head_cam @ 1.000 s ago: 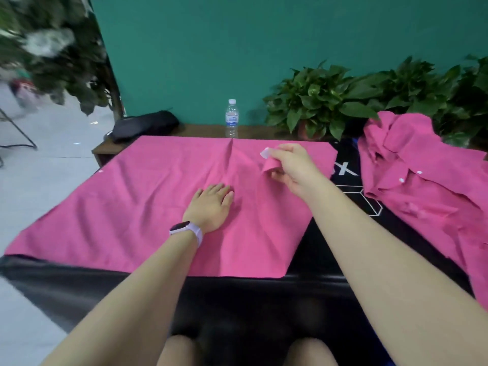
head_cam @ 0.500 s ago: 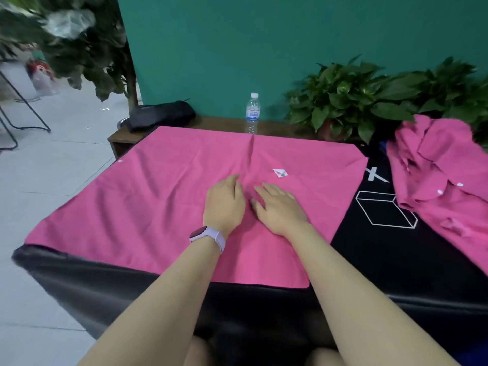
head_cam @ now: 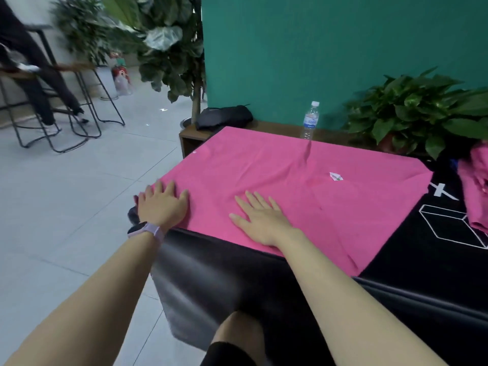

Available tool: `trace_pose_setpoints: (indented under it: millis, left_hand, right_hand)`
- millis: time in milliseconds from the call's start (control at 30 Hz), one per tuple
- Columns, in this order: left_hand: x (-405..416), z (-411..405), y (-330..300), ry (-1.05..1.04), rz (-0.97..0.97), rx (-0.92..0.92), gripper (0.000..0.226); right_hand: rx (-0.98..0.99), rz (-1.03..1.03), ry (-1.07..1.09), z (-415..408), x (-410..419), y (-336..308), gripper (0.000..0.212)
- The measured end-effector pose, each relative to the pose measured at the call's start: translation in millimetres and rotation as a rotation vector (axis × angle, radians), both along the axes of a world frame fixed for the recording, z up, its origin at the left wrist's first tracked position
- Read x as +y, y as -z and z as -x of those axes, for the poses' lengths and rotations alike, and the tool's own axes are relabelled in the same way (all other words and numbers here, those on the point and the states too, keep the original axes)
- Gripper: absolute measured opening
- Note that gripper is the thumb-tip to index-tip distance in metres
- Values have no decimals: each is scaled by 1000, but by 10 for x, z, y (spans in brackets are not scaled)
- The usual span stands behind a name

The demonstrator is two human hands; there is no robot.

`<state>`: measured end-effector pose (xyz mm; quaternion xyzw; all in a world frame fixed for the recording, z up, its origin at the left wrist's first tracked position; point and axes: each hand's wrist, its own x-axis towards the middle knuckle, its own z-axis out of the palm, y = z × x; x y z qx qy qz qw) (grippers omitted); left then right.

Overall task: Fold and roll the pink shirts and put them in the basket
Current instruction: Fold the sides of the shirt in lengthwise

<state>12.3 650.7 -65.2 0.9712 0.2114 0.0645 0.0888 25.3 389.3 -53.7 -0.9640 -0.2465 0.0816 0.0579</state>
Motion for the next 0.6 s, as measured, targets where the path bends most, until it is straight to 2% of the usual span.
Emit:
trace_pose_setpoints:
  millis: [133,233,300,400,533,600]
  left_hand:
    - [291,269,65,-122,211,-119,54]
    - [373,325,70,-199,348,-127,57]
    - [446,324,70,-234,508,-153,55]
    - [566,347,69,-255,729,-294,49]
    - [531,386,-4,-253,639,-489,20]
    - [439,344,-109,-244,600,-568,15]
  right_hand:
    - [-38,0,-15,35,4,65,69]
    - [-53,14,-19,68,-7,73,69]
    - [-58,11,-12,92,10,74,69]
    - [-60,-9,-2,147,3,70,70]
    - [-65,-28,12,191,-6,69,71]
    - [-81,-147,23,215,-13,77,73]
